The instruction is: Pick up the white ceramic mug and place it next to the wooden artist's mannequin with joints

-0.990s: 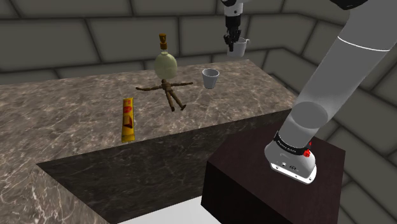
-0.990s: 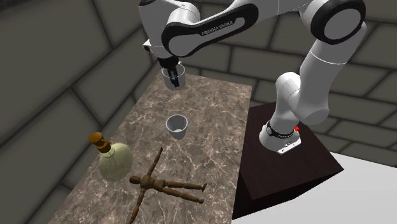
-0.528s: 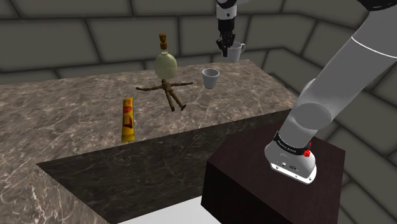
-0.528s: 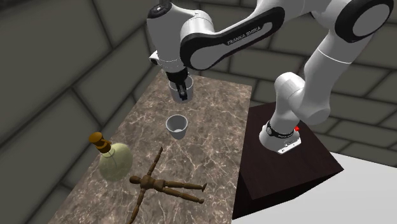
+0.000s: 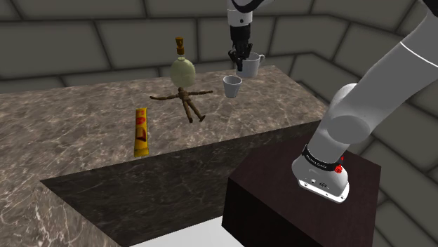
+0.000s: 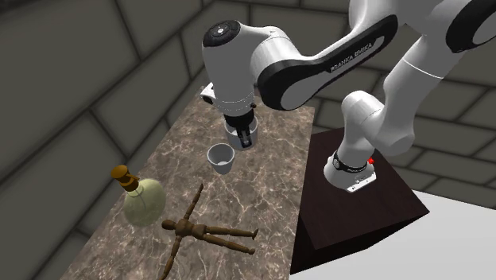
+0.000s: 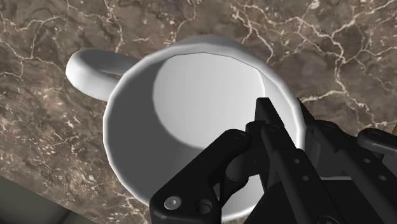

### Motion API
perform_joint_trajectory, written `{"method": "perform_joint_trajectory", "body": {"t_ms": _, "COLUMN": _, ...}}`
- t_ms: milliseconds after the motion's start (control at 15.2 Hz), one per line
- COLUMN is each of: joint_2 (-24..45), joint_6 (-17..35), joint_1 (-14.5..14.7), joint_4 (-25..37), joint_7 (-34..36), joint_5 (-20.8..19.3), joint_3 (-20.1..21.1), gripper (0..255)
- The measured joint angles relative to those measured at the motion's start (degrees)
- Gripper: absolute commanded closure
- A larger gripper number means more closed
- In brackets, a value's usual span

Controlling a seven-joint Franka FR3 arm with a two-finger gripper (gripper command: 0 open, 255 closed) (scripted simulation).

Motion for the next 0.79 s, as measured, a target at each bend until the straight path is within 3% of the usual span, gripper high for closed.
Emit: {"method": "perform_joint_trajectory", "body": {"t_ms": 792, "joint_2": -0.7, "joint_6": -0.5, "joint_1": 7.3, "joint_4": -1.1, "joint_7": 15.9, "joint_5": 5.9, "joint_3": 10.9, "gripper": 255}}
